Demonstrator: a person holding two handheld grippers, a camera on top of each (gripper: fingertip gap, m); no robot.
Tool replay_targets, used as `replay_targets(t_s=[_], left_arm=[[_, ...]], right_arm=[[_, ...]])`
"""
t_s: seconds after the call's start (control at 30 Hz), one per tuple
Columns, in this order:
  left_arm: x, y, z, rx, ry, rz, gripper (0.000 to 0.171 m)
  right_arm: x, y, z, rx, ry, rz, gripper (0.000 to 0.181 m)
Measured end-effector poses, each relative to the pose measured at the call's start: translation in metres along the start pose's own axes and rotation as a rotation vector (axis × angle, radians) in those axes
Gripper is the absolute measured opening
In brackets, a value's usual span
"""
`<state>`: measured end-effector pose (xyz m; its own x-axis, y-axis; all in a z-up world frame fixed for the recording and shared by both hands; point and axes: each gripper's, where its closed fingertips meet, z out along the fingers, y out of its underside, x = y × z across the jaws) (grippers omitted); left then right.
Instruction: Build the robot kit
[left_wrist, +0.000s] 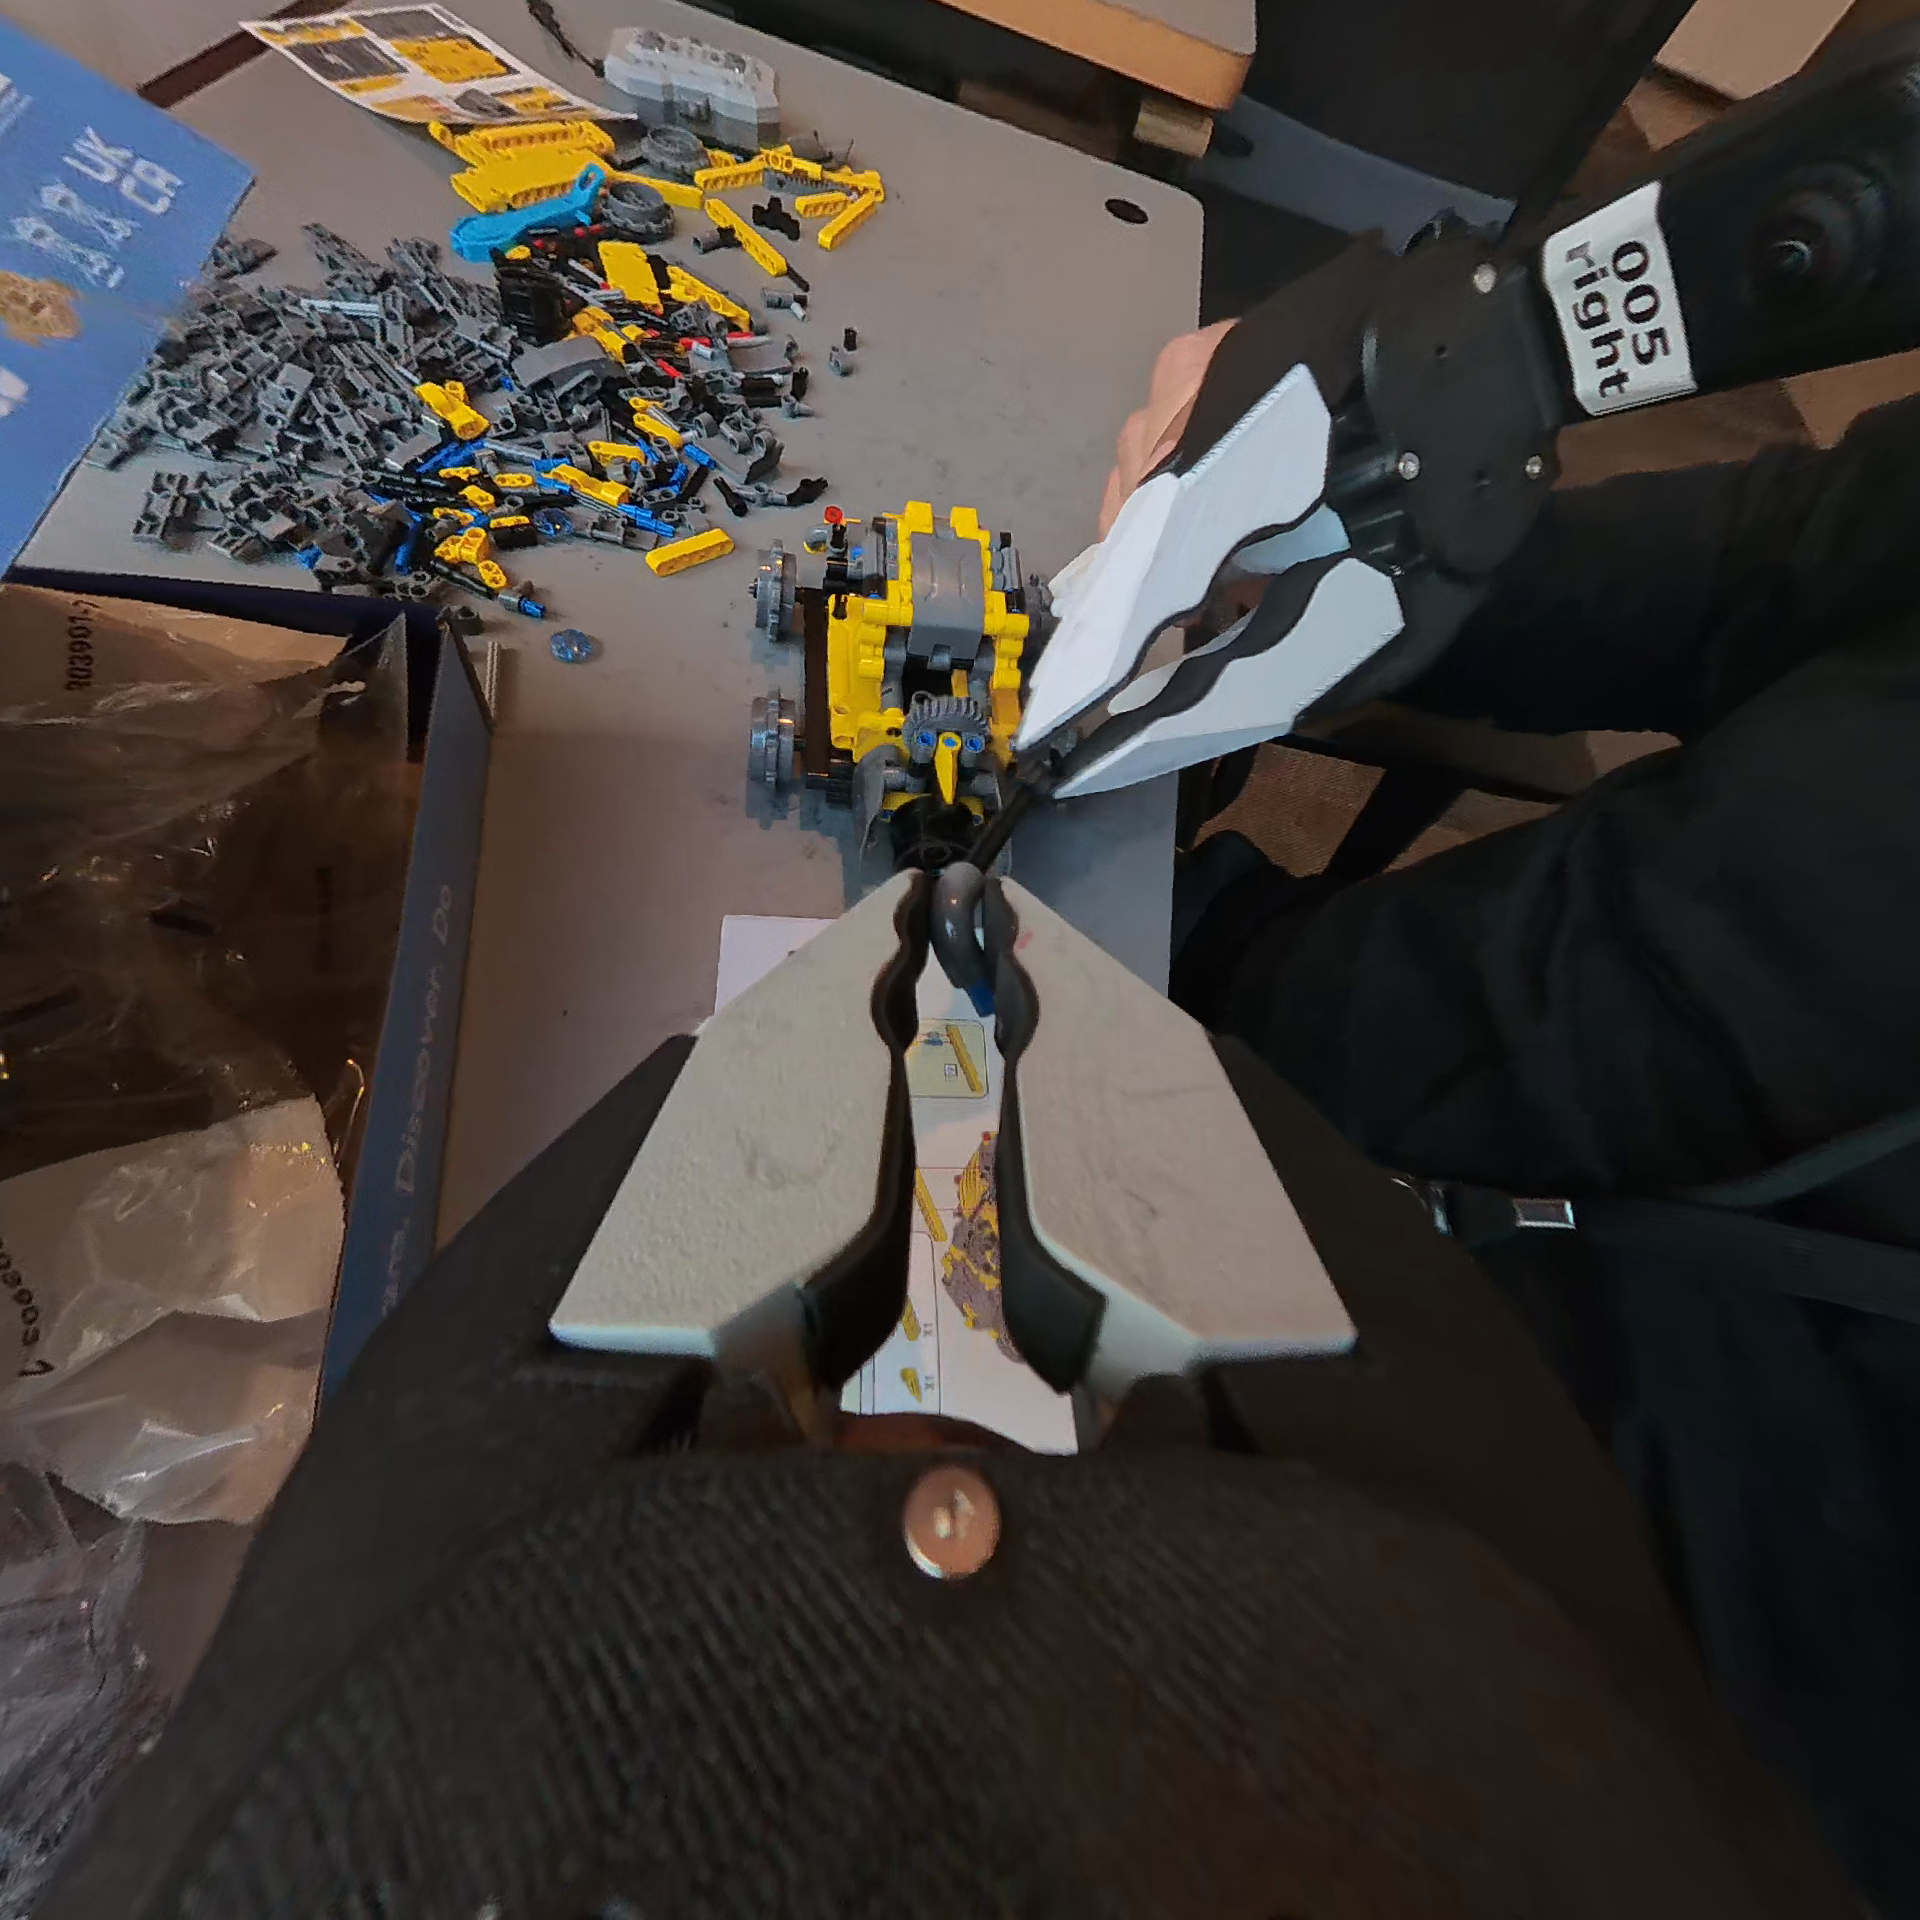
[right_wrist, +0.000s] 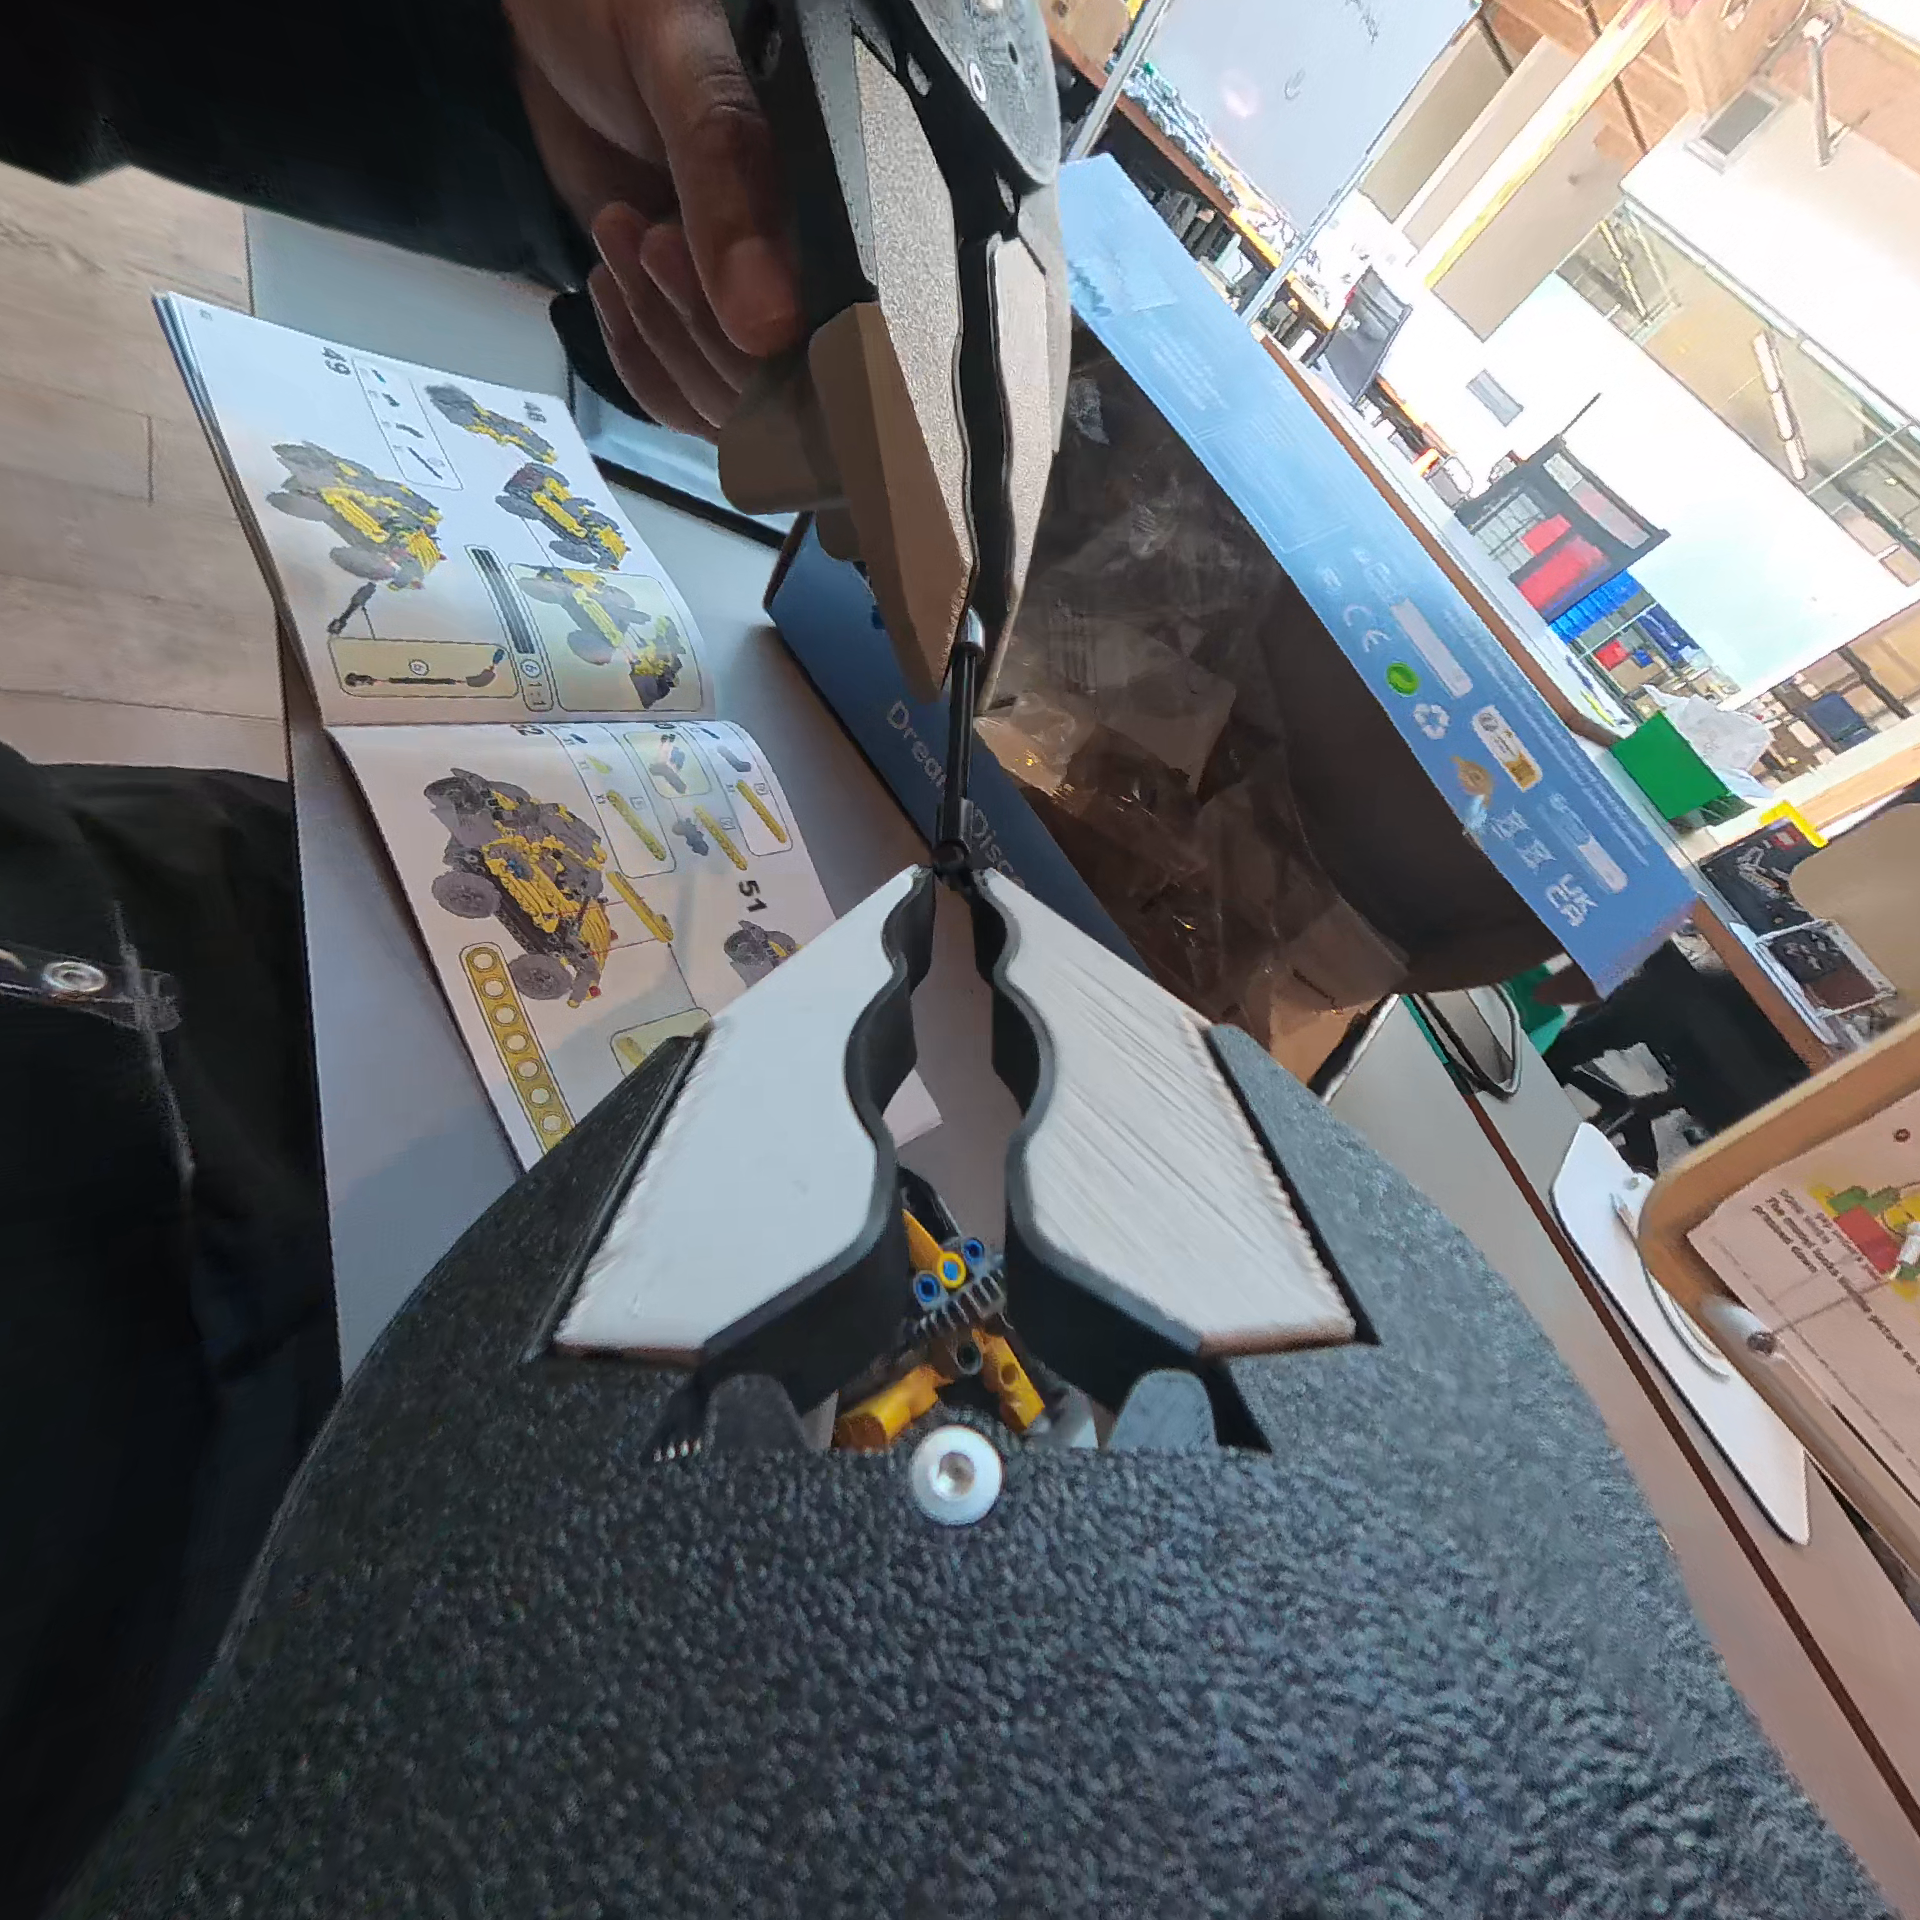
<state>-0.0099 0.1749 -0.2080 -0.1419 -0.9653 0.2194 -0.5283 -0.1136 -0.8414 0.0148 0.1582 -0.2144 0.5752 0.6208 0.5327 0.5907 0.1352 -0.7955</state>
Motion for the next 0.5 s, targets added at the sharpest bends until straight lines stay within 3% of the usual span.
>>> replay_targets(t_s=[0.5], left_arm=[[-0.020, 0.022, -0.022, 0.084, 0.032, -0.057, 0.006]], right_arm=[[-0.010, -0.006, 0.034, -0.049, -0.069, -0.021, 0.005]])
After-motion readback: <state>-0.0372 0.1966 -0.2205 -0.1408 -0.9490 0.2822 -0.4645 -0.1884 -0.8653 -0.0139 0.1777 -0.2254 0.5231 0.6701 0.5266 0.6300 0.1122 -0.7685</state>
